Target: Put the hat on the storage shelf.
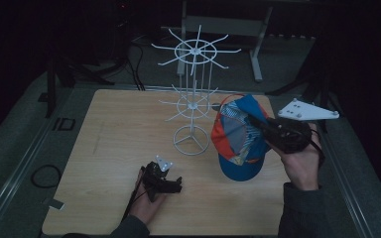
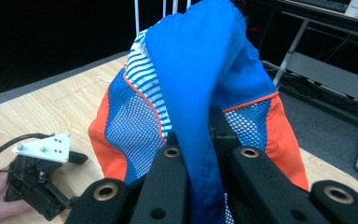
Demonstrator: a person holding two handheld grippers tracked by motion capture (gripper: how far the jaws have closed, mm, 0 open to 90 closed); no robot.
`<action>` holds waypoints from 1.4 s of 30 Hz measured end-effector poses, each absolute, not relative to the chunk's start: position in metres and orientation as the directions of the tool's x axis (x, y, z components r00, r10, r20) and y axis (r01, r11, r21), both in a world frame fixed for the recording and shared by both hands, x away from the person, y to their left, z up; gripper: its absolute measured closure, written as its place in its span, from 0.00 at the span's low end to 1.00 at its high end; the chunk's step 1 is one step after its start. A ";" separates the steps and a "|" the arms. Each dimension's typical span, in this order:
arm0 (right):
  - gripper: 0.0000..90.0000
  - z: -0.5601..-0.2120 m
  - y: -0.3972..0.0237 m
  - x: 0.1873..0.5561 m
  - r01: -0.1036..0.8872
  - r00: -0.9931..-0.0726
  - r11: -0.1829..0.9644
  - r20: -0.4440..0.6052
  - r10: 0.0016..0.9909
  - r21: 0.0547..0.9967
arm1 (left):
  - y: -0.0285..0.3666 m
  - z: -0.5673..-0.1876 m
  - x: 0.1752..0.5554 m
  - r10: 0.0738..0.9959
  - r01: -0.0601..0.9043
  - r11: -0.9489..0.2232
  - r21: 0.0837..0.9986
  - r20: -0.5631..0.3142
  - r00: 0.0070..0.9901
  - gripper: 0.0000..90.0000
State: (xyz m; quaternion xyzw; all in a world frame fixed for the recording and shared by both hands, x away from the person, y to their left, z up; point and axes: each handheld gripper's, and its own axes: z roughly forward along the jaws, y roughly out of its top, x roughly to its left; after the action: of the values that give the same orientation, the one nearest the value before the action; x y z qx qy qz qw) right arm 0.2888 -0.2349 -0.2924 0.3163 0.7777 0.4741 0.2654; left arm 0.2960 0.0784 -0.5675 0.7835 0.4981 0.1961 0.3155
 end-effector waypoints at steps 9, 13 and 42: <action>0.98 -0.286 -0.232 0.290 0.209 -0.677 0.367 -0.137 0.723 0.906 | 0.078 -0.568 0.296 0.904 0.657 -0.304 0.690 -0.007 0.427 0.02; 0.98 -0.284 -0.232 0.290 0.182 -0.700 0.370 -0.144 0.699 0.911 | 0.078 -0.568 0.296 0.904 0.657 -0.304 0.690 -0.007 0.427 0.02; 0.98 -0.263 -0.235 0.288 0.106 -0.731 0.338 -0.157 0.664 0.935 | 0.078 -0.568 0.296 0.904 0.657 -0.305 0.690 -0.007 0.427 0.02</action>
State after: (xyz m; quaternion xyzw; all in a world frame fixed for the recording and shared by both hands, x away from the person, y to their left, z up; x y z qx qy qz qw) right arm 0.2876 -0.2354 -0.2631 0.2491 0.7724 0.5186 0.2690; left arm 0.2960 0.0784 -0.5675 0.7835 0.4980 0.1961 0.3157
